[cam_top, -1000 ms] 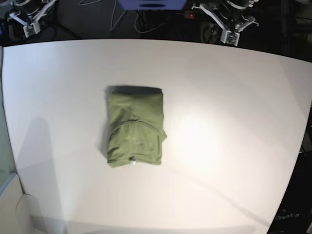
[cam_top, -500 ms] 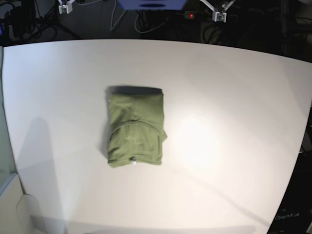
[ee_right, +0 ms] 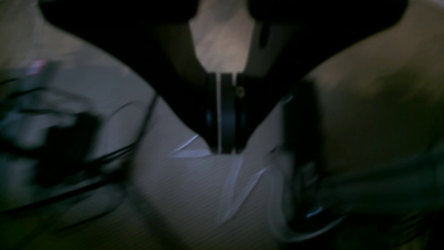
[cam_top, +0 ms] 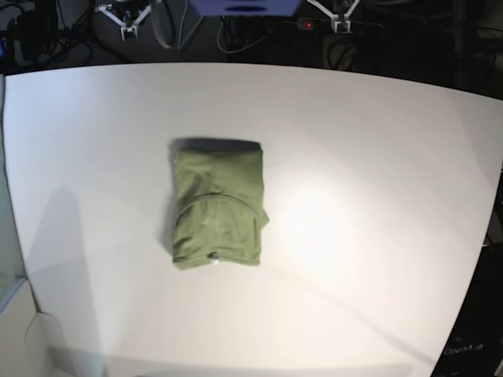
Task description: Fold the T-shirt properly
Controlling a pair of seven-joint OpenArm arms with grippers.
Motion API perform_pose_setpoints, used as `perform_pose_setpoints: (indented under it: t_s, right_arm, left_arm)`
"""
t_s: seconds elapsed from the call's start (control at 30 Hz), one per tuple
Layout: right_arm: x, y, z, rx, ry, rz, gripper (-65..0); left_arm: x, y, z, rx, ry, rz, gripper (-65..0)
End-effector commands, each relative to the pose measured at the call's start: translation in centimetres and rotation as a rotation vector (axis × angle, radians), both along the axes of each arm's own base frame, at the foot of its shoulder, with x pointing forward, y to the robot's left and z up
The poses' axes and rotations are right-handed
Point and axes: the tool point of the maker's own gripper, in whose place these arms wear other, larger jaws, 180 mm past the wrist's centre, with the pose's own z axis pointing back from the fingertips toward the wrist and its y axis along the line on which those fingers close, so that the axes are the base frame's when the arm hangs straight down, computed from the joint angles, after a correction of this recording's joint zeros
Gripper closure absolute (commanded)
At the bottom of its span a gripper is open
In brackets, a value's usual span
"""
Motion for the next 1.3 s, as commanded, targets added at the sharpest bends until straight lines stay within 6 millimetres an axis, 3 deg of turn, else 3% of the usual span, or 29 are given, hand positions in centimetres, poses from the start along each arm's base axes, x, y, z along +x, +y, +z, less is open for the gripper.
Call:
perform_pose_setpoints:
  t_s: [0.0, 0.07, 0.3, 0.37, 0.57, 0.8, 1.03, 1.27]
  right_arm:
    - [-0.2, 0.2, -0.1, -0.006, 0.016, 0.003, 0.0]
    - [0.6, 0.4, -0.4, -0.009, 0.028, 0.000, 0.0]
    - [1.8, 3.3, -0.9, 0.027, 0.039, -0.011, -0.1]
    - [2.5, 2.4, -0.7, -0.025, 0.018, -0.008, -0.1]
    - [3.2, 2.1, -0.9, -0.047, 0.043, -0.019, -0.1]
    - [2.8, 2.1, -1.1, -0.047, 0.066, -0.022, -0.1]
    - [2.4, 4.1, -1.3, -0.014, 0.080, -0.022, -0.1]
    - [2.0, 4.6, -1.3, -0.008, 0.088, -0.019, -0.1]
  left_arm:
    - [3.0, 0.1, 0.1, 0.003, -0.071, 0.011, -14.2]
    - [4.2, 0.2, 0.0, 0.005, -0.060, 0.040, -14.2]
    - [4.1, 2.4, -0.4, 0.155, 0.093, 0.072, -14.2]
    - [4.8, 3.5, -0.3, 0.202, 0.082, 0.079, -14.3]
    - [5.1, 3.9, -0.2, 0.215, 0.072, 0.068, -14.4]
    - [5.0, 3.7, -0.2, 0.212, 0.073, 0.063, -14.5]
    - [5.2, 3.3, -0.2, 0.211, 0.070, 0.009, -14.5]
    - [4.9, 3.6, -0.2, 0.215, 0.082, 0.008, -14.5]
